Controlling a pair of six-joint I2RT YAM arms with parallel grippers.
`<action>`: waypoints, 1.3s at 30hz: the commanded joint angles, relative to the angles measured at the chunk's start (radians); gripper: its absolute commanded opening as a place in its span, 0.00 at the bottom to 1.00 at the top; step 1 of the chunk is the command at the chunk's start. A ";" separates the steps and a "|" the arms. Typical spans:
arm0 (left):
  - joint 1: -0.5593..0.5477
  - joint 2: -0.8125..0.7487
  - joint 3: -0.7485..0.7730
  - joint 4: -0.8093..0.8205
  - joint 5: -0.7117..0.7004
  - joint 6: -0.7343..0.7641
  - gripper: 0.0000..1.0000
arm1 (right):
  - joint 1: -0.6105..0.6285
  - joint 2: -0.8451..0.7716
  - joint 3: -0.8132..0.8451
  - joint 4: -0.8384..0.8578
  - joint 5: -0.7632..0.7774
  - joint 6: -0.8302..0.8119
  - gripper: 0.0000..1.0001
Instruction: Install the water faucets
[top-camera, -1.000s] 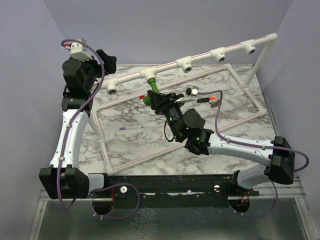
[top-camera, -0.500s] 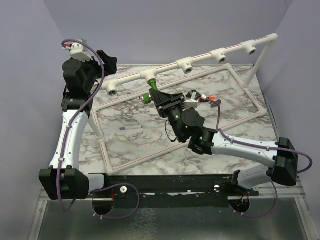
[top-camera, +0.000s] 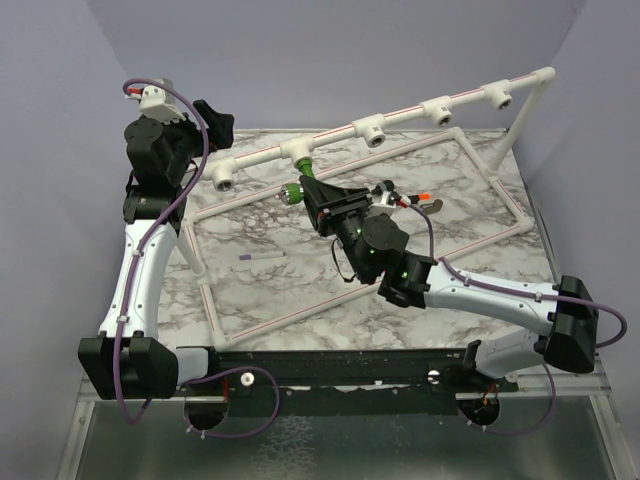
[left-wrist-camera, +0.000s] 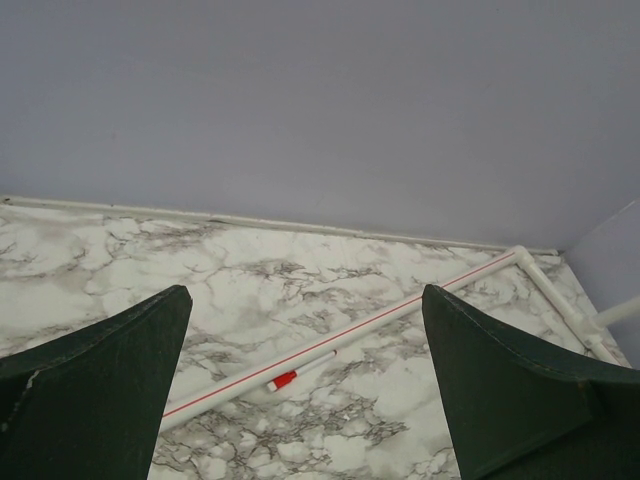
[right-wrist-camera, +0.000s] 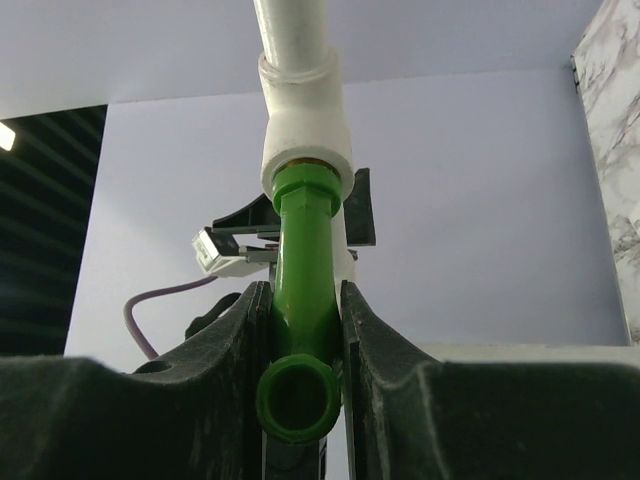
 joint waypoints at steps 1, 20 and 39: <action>0.005 0.069 -0.080 -0.168 0.020 -0.005 0.99 | 0.035 -0.018 0.002 -0.133 -0.138 0.035 0.13; 0.005 0.074 -0.082 -0.168 0.016 -0.002 0.99 | 0.035 -0.116 -0.048 -0.155 -0.116 -0.097 0.64; 0.005 0.082 -0.082 -0.168 0.018 -0.005 0.99 | 0.035 -0.327 -0.063 -0.271 0.036 -0.811 0.66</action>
